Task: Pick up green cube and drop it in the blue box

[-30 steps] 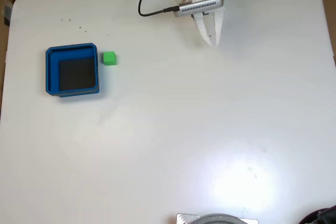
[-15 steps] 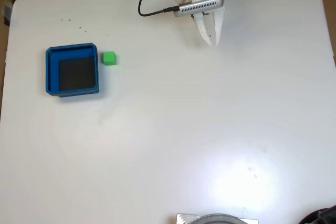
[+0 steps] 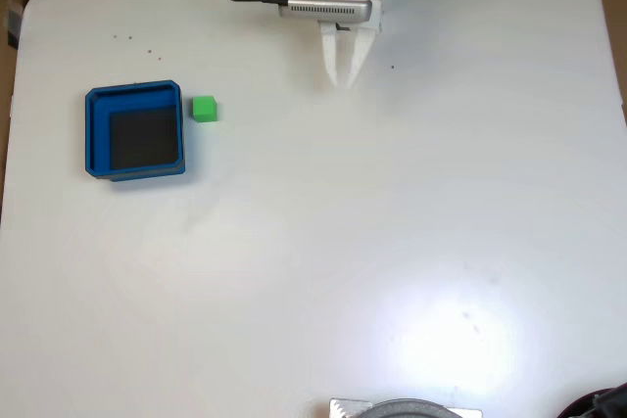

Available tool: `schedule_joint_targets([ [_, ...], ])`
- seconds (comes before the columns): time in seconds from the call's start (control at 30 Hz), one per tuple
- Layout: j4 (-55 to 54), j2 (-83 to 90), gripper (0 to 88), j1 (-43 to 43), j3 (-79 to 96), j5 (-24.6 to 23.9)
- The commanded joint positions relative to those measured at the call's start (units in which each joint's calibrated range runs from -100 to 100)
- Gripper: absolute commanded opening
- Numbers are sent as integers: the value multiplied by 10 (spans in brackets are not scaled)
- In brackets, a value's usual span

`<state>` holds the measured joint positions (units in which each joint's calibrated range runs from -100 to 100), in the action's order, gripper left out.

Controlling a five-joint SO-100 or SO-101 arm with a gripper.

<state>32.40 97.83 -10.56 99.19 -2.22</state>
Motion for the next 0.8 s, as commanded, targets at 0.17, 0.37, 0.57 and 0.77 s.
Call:
schedule_joint_targets([
  [0.17, -13, 2, 23, -68, 3, 1],
  [0.37, -13, 2, 23, -107, 3, 1],
  [0.57, -13, 2, 23, -126, 3, 1],
  [0.77, -13, 3, 23, -127, 2, 1],
])
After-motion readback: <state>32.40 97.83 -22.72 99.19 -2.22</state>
